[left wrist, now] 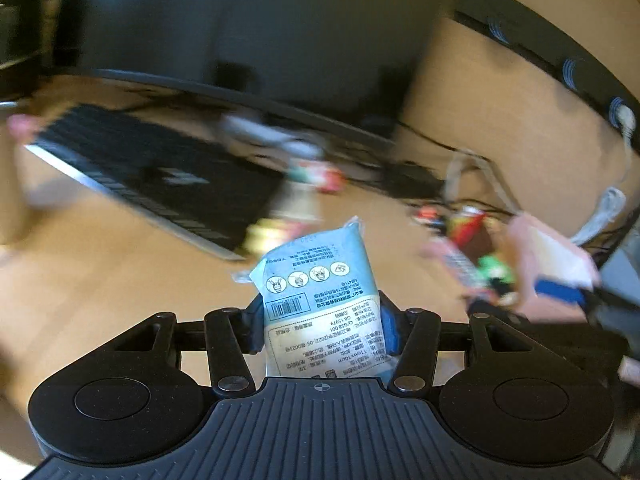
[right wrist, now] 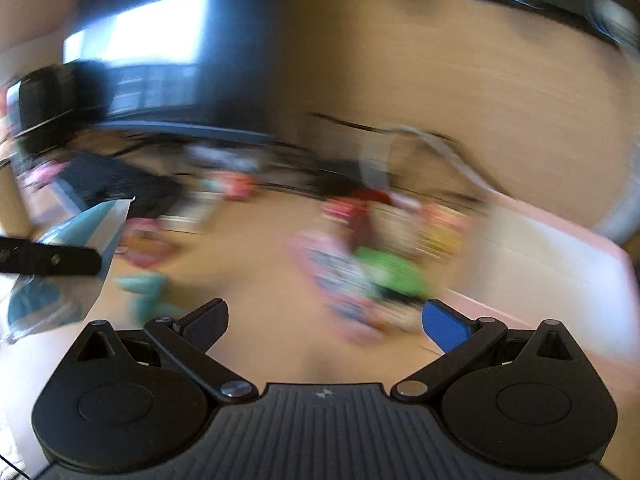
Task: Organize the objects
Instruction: 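Grasp the blue-and-white tissue packet with the left gripper, then carry the tissue packet with the left gripper while the right gripper grasps the mint-green toy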
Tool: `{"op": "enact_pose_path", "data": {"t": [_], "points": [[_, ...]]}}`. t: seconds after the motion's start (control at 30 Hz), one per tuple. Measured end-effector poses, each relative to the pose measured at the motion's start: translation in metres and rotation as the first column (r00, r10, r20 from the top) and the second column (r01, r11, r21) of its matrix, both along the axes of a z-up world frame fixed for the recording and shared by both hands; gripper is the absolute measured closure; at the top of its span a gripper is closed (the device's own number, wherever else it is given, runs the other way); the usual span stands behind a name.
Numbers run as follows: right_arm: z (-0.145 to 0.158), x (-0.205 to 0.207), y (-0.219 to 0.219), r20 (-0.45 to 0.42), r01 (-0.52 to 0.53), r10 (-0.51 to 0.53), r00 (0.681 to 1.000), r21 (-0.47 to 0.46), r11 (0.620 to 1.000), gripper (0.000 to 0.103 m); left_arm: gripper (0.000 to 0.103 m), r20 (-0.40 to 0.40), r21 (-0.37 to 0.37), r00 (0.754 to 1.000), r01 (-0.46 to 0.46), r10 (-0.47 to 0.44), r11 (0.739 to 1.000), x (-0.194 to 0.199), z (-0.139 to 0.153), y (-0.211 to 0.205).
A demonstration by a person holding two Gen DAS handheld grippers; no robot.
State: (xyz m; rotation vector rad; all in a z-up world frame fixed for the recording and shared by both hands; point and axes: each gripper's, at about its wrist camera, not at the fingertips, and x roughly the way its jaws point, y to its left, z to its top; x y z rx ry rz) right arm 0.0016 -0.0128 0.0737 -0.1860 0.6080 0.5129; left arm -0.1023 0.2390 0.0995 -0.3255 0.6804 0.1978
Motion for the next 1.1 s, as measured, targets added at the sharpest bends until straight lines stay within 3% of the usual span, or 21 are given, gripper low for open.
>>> {"op": "enact_pose_path", "data": {"t": [0.13,0.17,0.2,0.37,0.47,0.53,0.63,0.73,0.77,0.8,0.93,1.1], "points": [[0.002,-0.001,0.107,0.046,-0.204,0.208,0.977,-0.07,0.976,0.0,0.046,-0.029,0.026,0.996,-0.085,0.086,0.996,-0.023,0.002,0.059],[0.0,0.0,0.128,0.055,-0.228,0.234,0.971,-0.095,0.969,0.004,0.046,-0.028,0.026,0.994,-0.103,0.103,0.994,-0.026,0.003,0.07],[-0.003,0.004,0.149,0.067,-0.238,0.247,0.967,-0.125,0.963,0.012,0.046,-0.025,0.019,0.993,-0.116,0.117,0.993,-0.03,0.002,0.079],[-0.022,0.039,0.22,0.054,-0.22,0.24,0.969,-0.252,0.942,0.031,0.046,-0.039,-0.032,0.993,-0.115,0.113,0.993,-0.035,-0.007,0.117],[-0.024,0.054,0.223,0.139,-0.044,0.104,0.985,-0.382,0.923,0.034,0.046,-0.04,-0.059,0.994,-0.102,0.099,0.993,-0.033,-0.012,0.126],[-0.019,0.066,0.213,0.177,0.037,0.034,0.984,-0.383,0.923,0.034,0.046,-0.035,-0.075,0.995,-0.096,0.094,0.993,-0.032,-0.016,0.129],[-0.007,0.093,0.205,0.052,-0.021,0.035,0.998,-0.247,0.969,0.034,0.046,-0.041,-0.101,0.995,-0.094,0.09,0.991,-0.031,-0.021,0.133],[-0.015,0.122,0.217,-0.029,-0.009,0.004,1.0,-0.198,0.98,0.038,0.046,-0.05,-0.103,0.996,-0.074,0.069,0.992,-0.028,-0.022,0.133],[-0.022,0.13,0.224,-0.054,-0.014,0.003,0.999,-0.205,0.979,0.045,0.046,-0.051,-0.1,0.997,-0.067,0.062,0.993,-0.027,-0.022,0.135],[-0.031,0.136,0.23,-0.075,-0.02,0.003,0.997,-0.231,0.973,0.051,0.046,-0.051,-0.098,0.997,-0.06,0.055,0.993,-0.025,-0.022,0.136],[-0.043,0.138,0.216,-0.052,-0.011,-0.005,0.999,-0.315,0.949,0.052,0.046,-0.047,-0.111,0.998,-0.04,0.035,0.993,-0.017,-0.024,0.141],[-0.048,0.137,0.176,0.05,0.143,-0.135,0.99,-0.45,0.882,0.052,0.046,-0.044,-0.142,0.999,-0.016,0.01,0.99,-0.003,-0.032,0.138]]}}
